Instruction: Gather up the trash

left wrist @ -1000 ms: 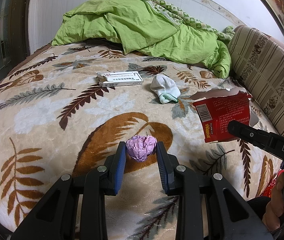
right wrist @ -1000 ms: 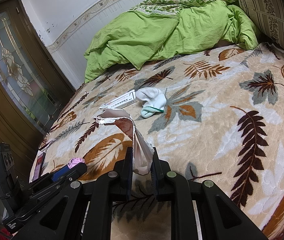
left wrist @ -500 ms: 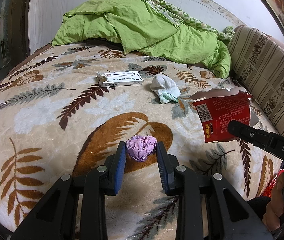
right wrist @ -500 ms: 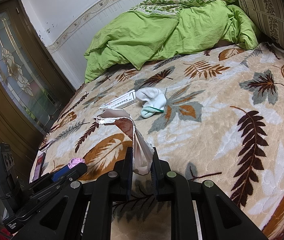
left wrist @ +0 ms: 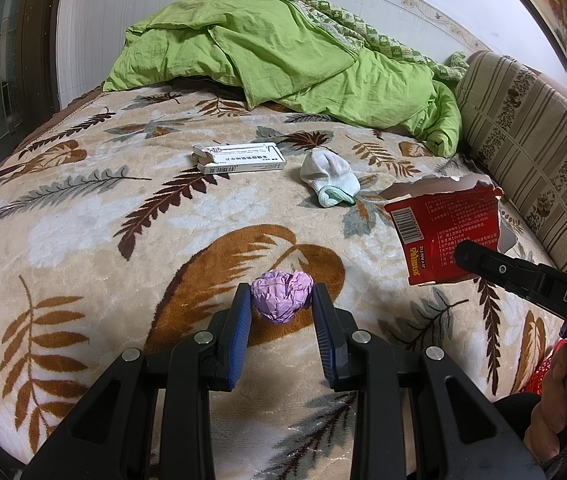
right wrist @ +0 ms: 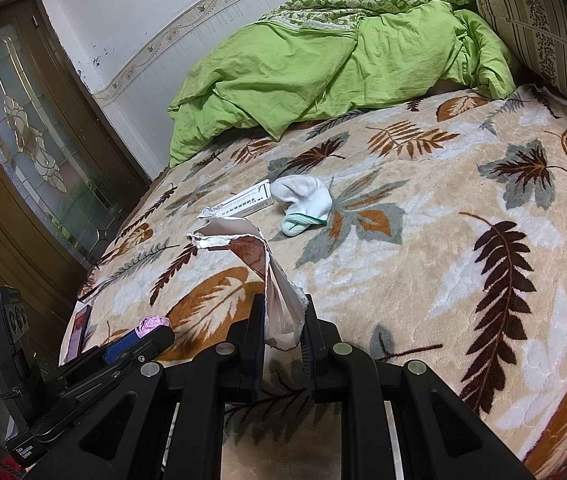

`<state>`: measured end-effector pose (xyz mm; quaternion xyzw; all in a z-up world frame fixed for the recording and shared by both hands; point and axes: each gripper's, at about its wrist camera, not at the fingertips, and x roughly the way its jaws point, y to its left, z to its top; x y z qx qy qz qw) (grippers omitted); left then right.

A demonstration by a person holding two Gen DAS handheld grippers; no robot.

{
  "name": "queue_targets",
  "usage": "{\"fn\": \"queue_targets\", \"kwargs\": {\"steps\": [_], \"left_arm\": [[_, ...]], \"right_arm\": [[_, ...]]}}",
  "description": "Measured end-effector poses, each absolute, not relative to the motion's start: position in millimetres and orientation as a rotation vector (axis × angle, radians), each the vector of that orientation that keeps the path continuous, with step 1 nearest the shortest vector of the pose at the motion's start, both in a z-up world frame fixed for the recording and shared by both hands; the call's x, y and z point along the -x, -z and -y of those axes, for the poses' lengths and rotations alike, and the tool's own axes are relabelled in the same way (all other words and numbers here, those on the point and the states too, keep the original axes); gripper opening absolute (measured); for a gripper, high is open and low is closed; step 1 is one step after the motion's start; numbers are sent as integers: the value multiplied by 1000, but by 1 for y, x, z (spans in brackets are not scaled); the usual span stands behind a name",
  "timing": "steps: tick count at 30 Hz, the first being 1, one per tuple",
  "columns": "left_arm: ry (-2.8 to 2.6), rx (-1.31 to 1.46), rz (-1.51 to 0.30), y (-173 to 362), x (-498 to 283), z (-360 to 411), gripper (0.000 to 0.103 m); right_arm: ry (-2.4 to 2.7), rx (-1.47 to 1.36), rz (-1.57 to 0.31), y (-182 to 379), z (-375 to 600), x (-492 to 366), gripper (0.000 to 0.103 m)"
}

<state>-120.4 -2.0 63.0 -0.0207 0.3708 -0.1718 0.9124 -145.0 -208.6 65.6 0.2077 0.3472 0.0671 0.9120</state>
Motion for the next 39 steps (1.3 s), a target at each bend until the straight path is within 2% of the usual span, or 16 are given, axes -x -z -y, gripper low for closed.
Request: {"fn": "queue_targets", "kwargs": {"steps": [17,26,39], "left_arm": [[381,56,-761,-63,127,6,29],[436,93,-771,-76,142,5,29],[692,-26,-739,-113,187,86,29]], "right_arm": [[-135,-442,-709,-71,206,149,16],[-138,-573,-720,-77,225,178,16],[-46,-652,-660,-111,284,267,17]]}}
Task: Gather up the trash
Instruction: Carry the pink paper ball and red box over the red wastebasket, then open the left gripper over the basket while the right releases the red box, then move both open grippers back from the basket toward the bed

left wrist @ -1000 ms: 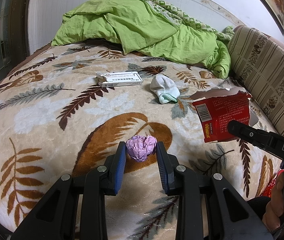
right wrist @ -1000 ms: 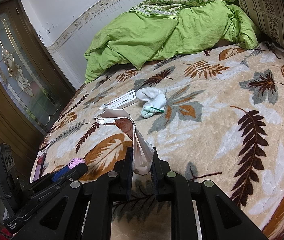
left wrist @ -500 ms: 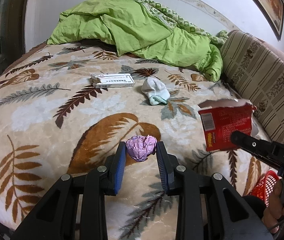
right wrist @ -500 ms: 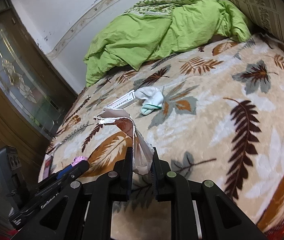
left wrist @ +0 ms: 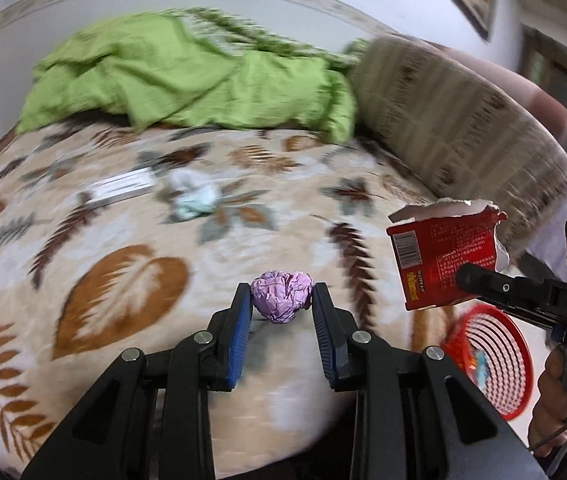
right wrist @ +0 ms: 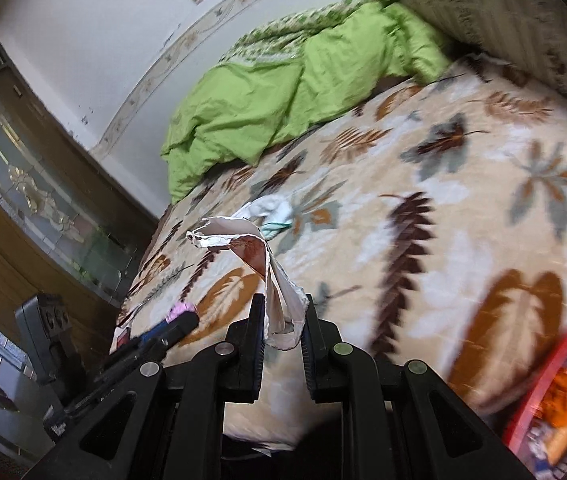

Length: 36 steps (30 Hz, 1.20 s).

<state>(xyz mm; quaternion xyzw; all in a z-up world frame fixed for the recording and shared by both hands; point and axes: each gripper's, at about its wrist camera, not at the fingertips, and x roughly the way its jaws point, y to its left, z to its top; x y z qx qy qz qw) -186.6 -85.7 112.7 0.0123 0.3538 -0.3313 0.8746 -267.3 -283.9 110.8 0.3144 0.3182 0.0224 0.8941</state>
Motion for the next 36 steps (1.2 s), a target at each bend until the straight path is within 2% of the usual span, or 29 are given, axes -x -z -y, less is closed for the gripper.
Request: {"fn": "queue_targets", "kwargs": {"steps": [16,18,19,20,22,30,36], "left_arm": [[1182,-234,-834,-116,292,268,30],[1211,-251,-868,-109,299,279,38],[1223,-261,-887,-106,302,285,52],[1228,-262,-894,-104,303,286,59],[1233,-261,-891,-104,306,284,59],[1151,-224,-852,-117,288,255,60],[956,-243,-746,-127,265,217,62]], "right_arm": [[420,-807,-596,-122,403,440,19],[456,-819,-616,-116,409,450,19],[464,-824,-628,-112,413,453,21],[476,-836,-643,-108,416,456,25],[502,-843,-654,-105,421,460,52],[440,-770,-601,-127,412,440,54],[337,-715,-620,-131,384,398,54]]}}
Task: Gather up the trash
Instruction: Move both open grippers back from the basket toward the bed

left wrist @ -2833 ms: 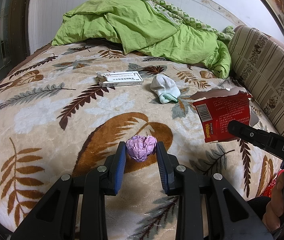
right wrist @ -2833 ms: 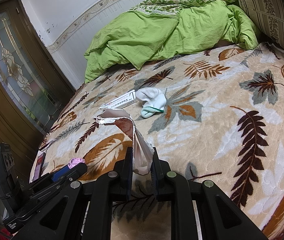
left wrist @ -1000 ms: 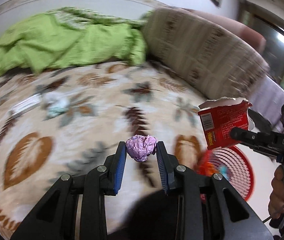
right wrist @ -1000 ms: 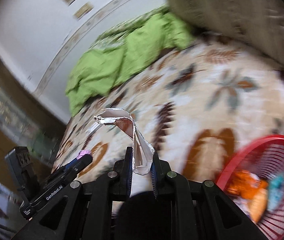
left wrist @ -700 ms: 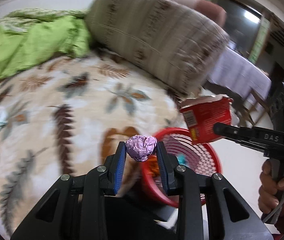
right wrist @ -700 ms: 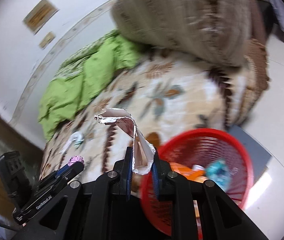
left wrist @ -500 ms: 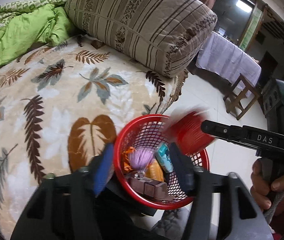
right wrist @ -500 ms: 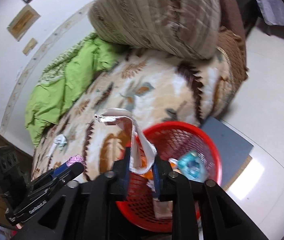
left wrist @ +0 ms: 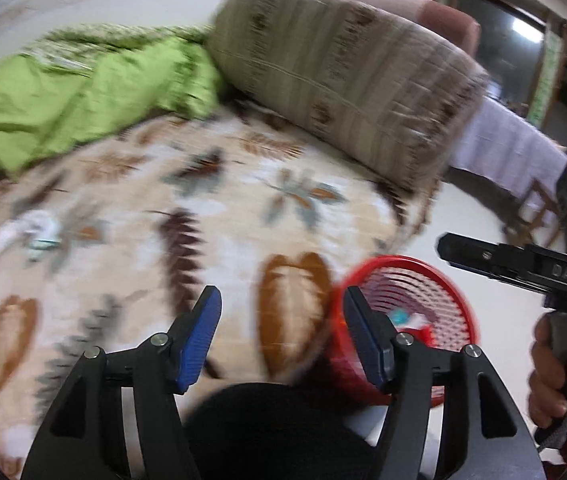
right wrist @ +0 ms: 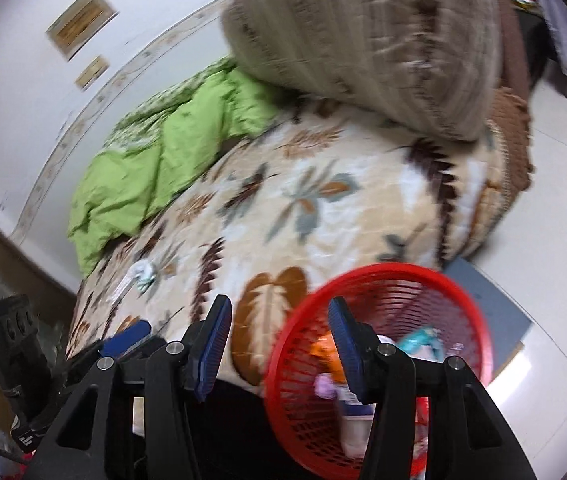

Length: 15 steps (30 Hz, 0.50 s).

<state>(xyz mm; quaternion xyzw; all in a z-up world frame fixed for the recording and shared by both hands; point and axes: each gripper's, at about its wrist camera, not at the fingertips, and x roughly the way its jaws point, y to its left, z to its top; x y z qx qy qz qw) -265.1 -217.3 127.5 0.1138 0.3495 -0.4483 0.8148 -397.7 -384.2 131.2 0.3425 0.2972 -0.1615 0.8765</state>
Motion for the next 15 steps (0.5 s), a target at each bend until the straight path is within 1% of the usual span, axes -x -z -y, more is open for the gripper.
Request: {"fn": "queue_targets", "kwargs": {"steps": [4,15], "left_arm": [[802,-242,-689,-133,241,184,63],[583,-150,-712,-128,194,113,64]], "right_arm": [[264,-680,-640,-133,367,370,54],[146,-567,-688,-139,320,307,54]]}}
